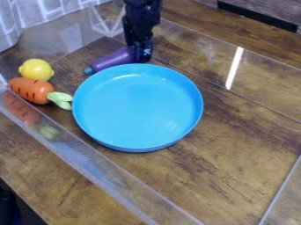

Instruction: Remove the purple eggplant from inside the blue tray and put it on the table

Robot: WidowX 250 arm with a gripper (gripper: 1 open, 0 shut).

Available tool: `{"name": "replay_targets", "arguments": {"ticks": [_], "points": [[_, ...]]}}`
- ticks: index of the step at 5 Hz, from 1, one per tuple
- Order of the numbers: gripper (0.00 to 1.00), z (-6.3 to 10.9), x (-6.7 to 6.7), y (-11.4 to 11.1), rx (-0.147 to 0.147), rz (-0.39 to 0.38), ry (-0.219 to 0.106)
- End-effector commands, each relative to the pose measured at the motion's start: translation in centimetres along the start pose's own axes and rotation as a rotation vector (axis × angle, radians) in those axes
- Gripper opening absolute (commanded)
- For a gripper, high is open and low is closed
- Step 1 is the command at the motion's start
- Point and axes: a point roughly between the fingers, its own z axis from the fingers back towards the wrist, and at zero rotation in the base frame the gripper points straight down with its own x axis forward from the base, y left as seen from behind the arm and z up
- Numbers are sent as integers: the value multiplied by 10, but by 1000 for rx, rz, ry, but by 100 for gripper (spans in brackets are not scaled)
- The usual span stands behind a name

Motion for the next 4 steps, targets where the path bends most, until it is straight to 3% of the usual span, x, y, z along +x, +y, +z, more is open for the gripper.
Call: {"name": "replay_targets", "arguments": {"ticks": [1, 2, 3, 4], "points": [[100, 11, 8, 1, 33, -23, -31], [0, 7, 6, 0, 33, -27, -27], [0, 4, 4, -1, 32, -29, -23], [0, 12, 3, 3, 43, -30, -32]]}}
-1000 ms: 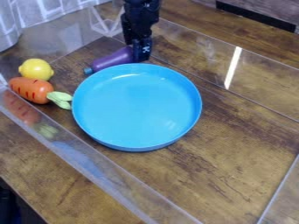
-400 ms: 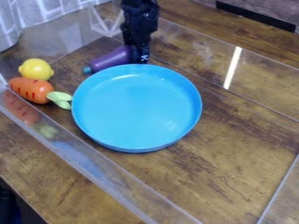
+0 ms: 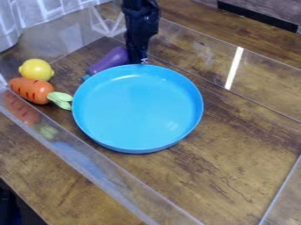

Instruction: Remove the purple eggplant from inside the blue tray and put it on the table

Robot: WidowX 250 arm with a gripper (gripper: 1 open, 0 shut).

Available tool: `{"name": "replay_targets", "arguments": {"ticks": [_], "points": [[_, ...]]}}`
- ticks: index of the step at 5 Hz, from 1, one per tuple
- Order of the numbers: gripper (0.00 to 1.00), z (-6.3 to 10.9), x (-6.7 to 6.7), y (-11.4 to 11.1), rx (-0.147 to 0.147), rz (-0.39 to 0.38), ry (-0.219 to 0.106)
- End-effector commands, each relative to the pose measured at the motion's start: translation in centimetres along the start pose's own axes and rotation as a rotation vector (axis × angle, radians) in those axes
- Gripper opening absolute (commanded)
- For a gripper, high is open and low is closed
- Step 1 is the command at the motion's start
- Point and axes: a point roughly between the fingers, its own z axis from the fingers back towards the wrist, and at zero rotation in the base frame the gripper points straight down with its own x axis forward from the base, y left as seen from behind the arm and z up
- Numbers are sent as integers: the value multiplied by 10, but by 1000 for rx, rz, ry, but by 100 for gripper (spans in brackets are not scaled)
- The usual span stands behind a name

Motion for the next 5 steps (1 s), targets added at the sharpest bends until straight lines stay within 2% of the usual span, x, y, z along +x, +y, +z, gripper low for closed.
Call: {"name": "replay_targets", "arguments": {"ticks": [1, 4, 5], "points": [[0, 28, 13, 3, 36, -7, -42], [0, 44, 30, -12, 23, -35, -58], [0, 47, 39, -19, 15, -68, -74]]}}
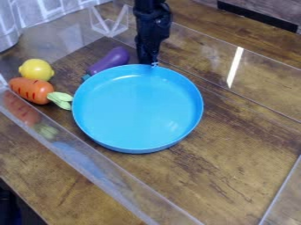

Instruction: Remove the purple eggplant from inside the blue tray and put it on the table

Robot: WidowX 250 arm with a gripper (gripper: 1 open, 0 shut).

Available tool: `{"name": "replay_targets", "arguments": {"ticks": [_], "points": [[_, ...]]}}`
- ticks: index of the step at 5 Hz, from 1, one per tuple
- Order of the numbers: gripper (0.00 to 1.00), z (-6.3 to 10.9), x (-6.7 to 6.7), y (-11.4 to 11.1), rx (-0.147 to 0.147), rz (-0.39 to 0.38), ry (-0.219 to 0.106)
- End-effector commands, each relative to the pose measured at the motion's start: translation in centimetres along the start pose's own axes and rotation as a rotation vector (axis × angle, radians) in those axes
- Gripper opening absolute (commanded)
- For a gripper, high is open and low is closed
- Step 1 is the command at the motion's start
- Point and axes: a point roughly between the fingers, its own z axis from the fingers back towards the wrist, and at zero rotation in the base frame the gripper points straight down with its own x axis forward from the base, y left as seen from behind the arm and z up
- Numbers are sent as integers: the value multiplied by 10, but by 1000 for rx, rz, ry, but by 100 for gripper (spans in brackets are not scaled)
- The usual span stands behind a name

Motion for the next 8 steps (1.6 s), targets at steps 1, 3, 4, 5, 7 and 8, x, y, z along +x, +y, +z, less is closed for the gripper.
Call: {"name": "replay_targets", "arguments": {"ticks": [1, 3, 4, 5, 7, 8], "points": [[0, 49, 27, 3, 73, -46, -90], [0, 56, 35, -4, 63, -85, -102], [0, 59, 40, -9, 59, -110, -111], [0, 60, 46, -14, 54, -135, -119], [0, 59, 52, -21, 46, -187, -136], [0, 59, 54, -25, 42, -214, -144]]}}
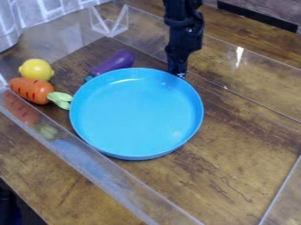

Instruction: Remove the purple eggplant from inside the blue tray and put it on the table

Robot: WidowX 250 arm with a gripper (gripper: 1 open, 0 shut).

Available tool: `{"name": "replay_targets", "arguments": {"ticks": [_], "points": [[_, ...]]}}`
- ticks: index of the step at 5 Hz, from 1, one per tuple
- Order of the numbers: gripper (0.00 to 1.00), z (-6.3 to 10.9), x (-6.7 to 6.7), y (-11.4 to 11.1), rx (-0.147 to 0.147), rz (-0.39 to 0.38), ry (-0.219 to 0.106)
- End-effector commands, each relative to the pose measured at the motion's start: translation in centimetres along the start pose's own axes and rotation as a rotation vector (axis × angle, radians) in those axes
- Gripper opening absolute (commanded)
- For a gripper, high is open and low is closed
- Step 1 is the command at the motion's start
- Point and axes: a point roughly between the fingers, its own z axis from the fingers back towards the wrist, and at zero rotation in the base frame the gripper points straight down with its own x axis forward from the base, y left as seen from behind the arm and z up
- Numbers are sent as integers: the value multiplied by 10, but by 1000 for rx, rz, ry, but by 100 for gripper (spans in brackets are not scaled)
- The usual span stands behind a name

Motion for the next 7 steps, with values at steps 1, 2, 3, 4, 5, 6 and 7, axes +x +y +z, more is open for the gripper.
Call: {"name": "replay_targets", "arguments": {"ticks": [1, 2, 3, 4, 5, 6, 7], "points": [[0, 53, 19, 8, 100, -36, -85], [0, 55, 20, 5, 99, -59, -91], [0, 57, 23, 3, 96, -82, -96], [0, 59, 26, 1, 94, -104, -102], [0, 59, 29, -2, 91, -127, -107], [0, 61, 30, -3, 88, -143, -113], [0, 62, 31, -4, 85, -158, -119]]}}
